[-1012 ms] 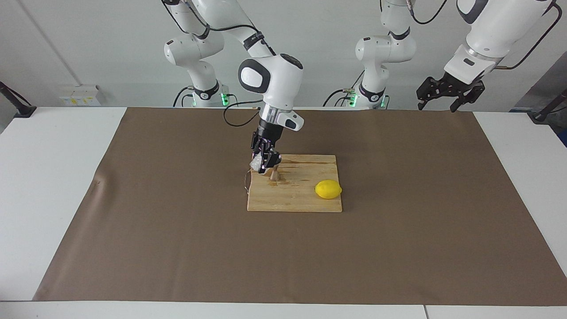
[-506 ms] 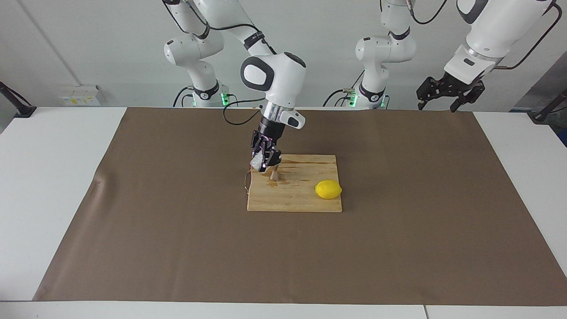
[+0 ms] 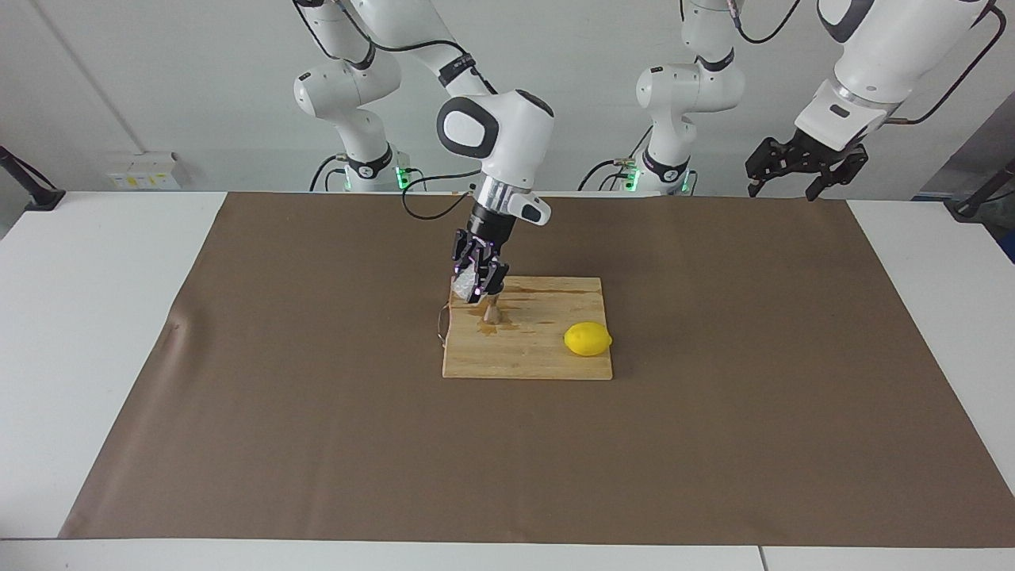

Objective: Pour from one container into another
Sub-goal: 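Tilt the white cup with the right gripper to pour into the metal cup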

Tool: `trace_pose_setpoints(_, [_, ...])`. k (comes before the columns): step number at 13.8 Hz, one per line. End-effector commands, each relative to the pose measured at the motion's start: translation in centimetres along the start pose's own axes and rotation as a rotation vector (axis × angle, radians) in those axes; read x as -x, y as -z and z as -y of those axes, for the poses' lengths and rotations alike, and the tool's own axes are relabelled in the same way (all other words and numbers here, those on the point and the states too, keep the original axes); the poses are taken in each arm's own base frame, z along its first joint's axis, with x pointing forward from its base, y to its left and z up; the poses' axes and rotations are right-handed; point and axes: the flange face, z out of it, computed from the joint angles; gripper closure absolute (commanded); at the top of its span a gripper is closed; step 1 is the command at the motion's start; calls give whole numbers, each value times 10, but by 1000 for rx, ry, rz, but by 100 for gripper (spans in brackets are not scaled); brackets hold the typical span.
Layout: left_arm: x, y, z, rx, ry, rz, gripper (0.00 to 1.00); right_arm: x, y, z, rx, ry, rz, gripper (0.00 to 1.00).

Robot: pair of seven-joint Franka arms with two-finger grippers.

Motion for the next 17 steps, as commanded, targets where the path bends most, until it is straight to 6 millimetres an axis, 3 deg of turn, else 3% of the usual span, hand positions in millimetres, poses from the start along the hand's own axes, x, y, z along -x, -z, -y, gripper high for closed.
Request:
trace_pose_setpoints(1, [8,1,3,-7,13,-12,0,4,4,11,16,31,43,73])
trace_pose_setpoints(17, [8,1,3,-7,13,-12,0,4,2,11,18,94,48,73])
